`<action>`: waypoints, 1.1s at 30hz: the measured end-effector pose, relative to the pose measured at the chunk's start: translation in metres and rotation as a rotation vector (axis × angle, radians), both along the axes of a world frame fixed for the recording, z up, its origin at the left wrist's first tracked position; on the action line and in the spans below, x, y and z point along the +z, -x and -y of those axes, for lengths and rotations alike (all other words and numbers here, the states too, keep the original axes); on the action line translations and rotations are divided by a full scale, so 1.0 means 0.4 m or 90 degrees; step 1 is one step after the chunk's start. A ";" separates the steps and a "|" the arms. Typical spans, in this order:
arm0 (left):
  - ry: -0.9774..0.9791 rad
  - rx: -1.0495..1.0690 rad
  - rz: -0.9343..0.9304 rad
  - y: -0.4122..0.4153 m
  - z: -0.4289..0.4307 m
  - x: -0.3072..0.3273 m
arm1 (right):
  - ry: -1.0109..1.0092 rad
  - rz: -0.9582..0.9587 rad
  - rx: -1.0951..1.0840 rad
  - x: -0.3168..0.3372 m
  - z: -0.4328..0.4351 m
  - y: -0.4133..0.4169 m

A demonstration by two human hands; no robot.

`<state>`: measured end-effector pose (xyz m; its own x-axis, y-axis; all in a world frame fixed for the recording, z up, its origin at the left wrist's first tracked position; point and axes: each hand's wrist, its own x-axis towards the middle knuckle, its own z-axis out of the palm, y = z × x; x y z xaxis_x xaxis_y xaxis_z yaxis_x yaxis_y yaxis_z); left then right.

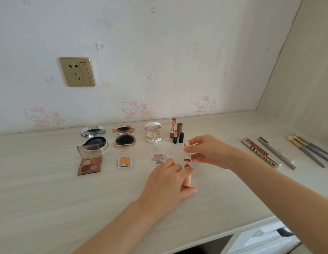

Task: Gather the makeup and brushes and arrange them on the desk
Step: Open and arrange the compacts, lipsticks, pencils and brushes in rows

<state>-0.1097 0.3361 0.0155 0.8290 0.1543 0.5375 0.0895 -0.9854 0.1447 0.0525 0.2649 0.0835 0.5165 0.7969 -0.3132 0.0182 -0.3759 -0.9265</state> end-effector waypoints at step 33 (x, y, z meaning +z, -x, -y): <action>0.148 0.027 -0.007 0.002 -0.011 -0.020 | 0.078 0.361 0.034 -0.062 -0.098 -0.004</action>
<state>-0.1104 0.3404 0.0076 0.8245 0.3071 0.4752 0.1322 -0.9212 0.3659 0.0543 0.3041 0.0588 0.5905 0.8020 -0.0906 0.5208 -0.4644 -0.7163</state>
